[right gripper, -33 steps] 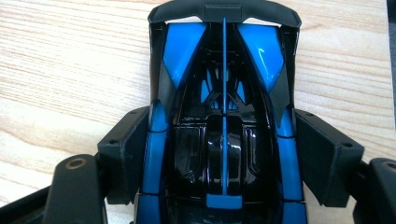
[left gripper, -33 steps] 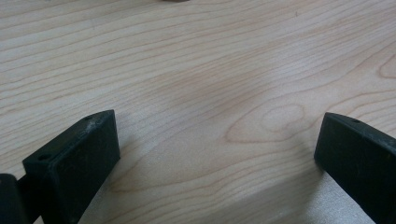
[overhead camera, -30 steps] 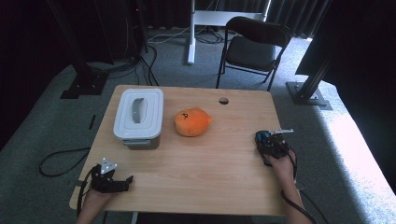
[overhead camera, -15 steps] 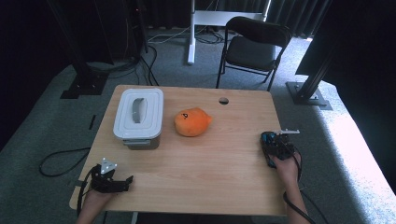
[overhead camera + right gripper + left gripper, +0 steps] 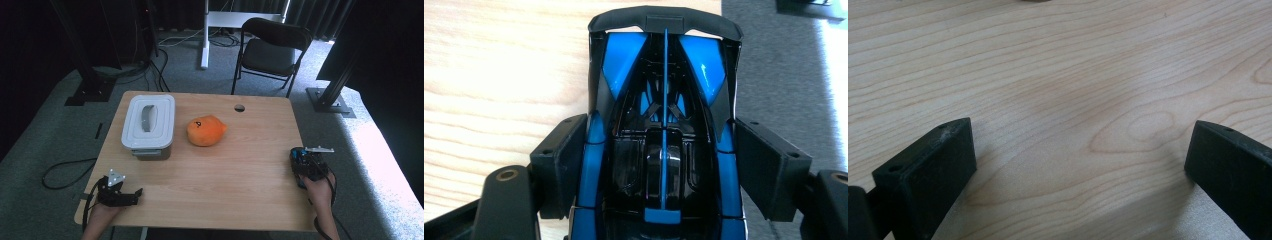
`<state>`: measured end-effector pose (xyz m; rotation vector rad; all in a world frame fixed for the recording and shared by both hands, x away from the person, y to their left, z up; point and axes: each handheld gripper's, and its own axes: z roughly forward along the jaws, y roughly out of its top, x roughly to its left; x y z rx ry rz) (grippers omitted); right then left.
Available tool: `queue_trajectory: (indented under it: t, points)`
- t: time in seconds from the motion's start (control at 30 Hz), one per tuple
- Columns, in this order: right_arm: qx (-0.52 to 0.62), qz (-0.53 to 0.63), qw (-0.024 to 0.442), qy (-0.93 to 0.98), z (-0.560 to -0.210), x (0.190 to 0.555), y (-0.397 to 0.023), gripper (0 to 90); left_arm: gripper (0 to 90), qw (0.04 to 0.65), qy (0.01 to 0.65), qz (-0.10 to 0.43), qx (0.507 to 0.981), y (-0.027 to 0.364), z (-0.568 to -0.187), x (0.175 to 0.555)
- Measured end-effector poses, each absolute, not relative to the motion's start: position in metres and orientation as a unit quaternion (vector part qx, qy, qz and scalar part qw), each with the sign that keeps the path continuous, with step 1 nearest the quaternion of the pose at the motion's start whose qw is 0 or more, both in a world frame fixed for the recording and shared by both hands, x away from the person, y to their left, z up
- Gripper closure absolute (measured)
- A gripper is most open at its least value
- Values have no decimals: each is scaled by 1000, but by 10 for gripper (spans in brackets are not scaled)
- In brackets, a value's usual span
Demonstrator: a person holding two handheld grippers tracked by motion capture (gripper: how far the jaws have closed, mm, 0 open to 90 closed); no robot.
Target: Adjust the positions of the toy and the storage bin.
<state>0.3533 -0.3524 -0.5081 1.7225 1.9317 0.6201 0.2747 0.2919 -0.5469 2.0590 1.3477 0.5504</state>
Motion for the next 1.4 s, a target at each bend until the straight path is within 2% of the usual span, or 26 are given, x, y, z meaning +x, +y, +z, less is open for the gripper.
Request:
queue_trajectory:
  t: [0.47, 0.6, 0.67, 0.8, 1.1, 1.4]
  points:
    - [636, 230, 207, 707, -528, 347, -357, 261, 4, 305, 508, 208, 778, 292, -547, 275]
    - [637, 236, 197, 706, -528, 347, -361, 233, 5, 305, 508, 208, 778, 292, -547, 275]
    - [635, 235, 203, 708, -526, 345, -360, 189, 4, 305, 508, 208, 778, 292, -547, 275]
    - [630, 246, 215, 704, -518, 342, -361, 163, 5, 305, 508, 208, 778, 292, -547, 274]
    - [611, 277, 230, 704, -496, 339, -350, 163, 5, 305, 508, 208, 778, 292, -547, 274]
    - [566, 323, 208, 729, -474, 357, -316, 175, 5, 305, 508, 208, 778, 292, -547, 274]
